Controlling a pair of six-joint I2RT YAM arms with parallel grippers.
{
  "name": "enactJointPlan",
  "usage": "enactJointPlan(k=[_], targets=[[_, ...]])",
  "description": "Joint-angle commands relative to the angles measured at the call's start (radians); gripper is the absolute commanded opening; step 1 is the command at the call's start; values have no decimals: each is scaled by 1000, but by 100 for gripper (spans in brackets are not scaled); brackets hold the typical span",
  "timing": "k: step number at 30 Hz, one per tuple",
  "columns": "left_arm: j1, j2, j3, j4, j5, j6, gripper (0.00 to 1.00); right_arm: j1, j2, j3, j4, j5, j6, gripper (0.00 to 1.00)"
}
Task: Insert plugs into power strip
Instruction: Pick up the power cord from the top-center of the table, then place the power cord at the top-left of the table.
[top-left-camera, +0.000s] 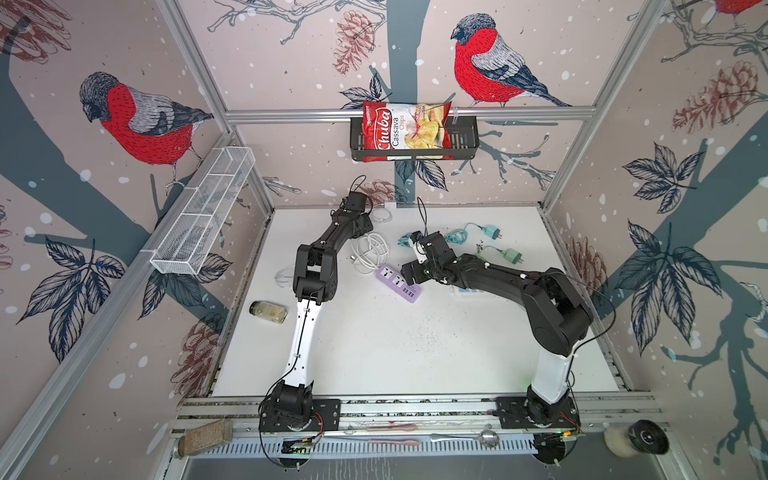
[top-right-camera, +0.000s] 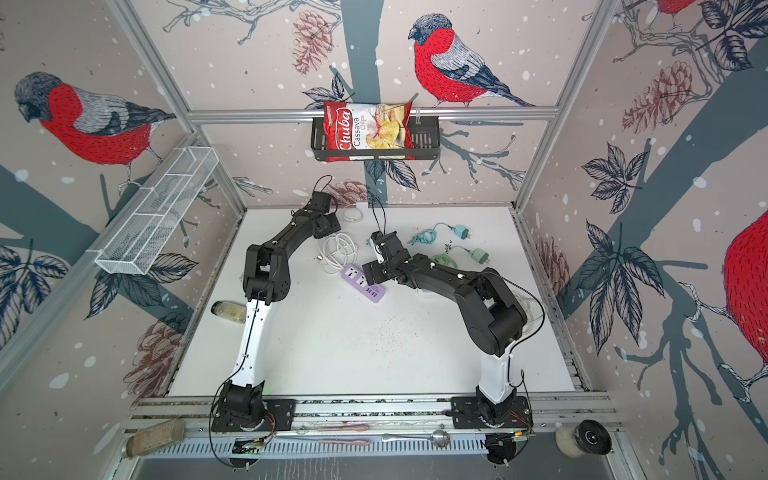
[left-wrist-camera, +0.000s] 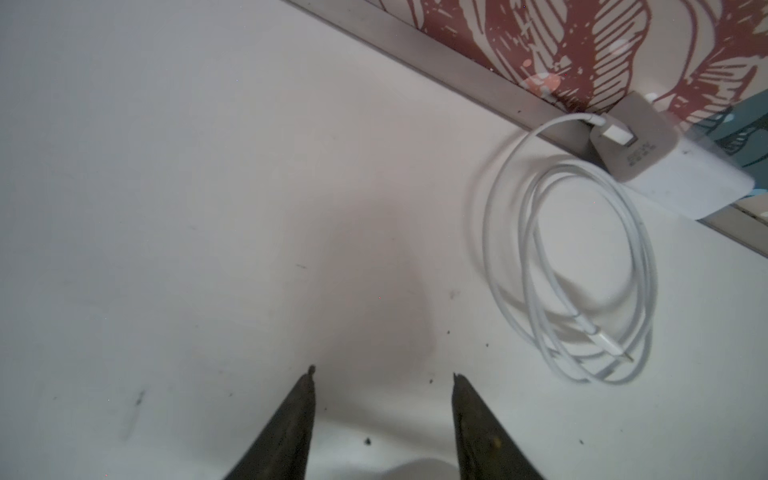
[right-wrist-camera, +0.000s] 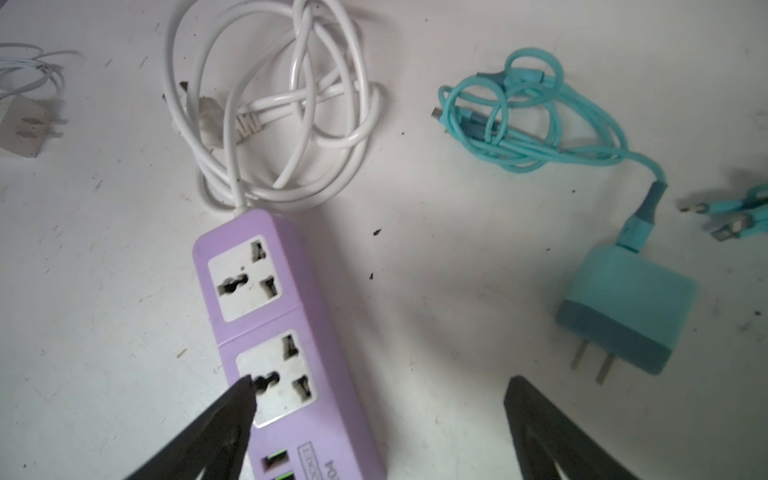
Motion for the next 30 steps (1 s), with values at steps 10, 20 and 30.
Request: enactJointPlan(k=[10,20,30], targets=[[5,-131,-11,92,75,32,35,-39,192,314,52,-10,27,88],[32,-147,-62,61,109,45,41,-37,506,722,88,50,121,73],[64,-142,-149,45,107,23,49,-33,800,1118,74,54,135,67]])
